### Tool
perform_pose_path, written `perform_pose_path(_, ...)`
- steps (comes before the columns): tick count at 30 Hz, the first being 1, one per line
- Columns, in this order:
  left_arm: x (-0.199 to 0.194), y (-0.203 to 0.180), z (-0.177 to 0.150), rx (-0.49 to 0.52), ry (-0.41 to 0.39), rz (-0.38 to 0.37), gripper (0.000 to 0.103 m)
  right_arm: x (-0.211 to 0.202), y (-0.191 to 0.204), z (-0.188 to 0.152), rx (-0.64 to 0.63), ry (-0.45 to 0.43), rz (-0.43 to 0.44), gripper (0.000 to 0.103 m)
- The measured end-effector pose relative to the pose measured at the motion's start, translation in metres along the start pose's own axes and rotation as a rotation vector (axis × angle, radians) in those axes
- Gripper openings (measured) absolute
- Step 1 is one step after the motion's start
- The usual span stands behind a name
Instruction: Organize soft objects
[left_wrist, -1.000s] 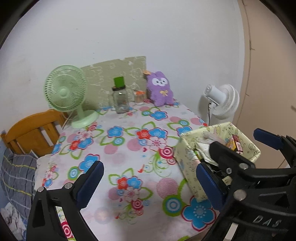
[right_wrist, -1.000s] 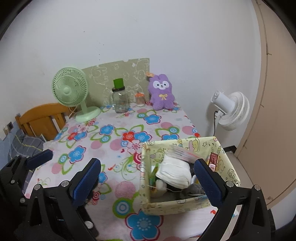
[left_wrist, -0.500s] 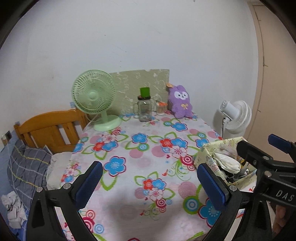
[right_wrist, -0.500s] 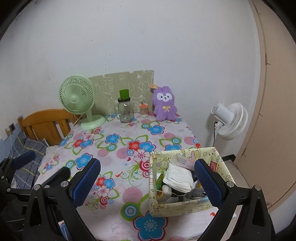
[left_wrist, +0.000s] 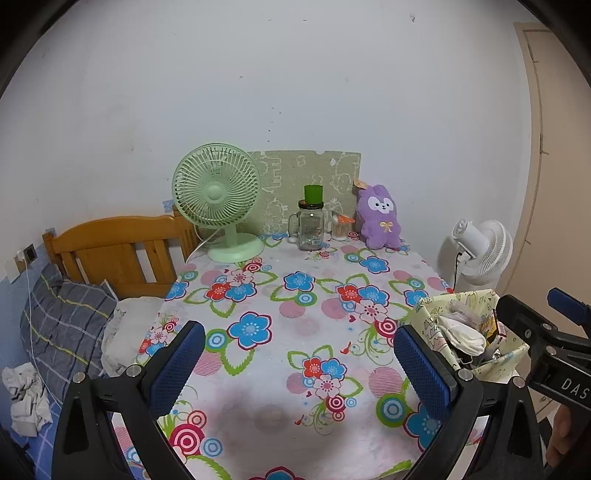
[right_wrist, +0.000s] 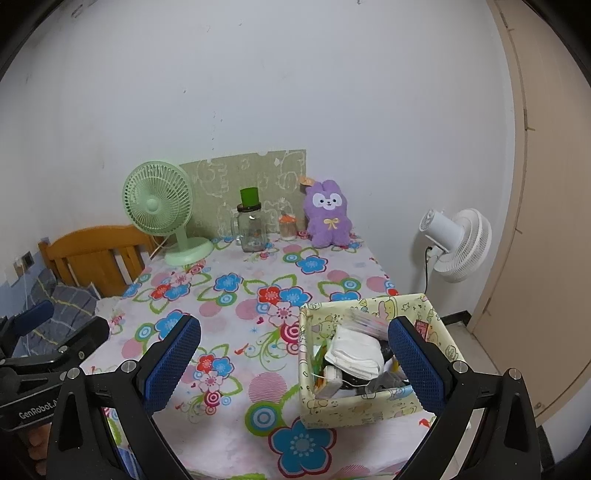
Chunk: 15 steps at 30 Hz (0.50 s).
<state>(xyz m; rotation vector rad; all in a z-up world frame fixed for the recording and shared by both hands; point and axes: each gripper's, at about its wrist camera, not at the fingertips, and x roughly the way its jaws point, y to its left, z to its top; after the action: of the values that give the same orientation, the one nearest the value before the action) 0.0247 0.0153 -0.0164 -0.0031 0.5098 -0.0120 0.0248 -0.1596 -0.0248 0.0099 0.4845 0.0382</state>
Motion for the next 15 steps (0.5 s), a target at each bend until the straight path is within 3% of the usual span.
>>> perform_pose_path(15, -0.0034, 0.0001, 0.0019, -0.005, -0.005, -0.016, 0.103, -0.0055, -0.0008, 0.0001, 0.000, -0.016, -0.005, 0.102)
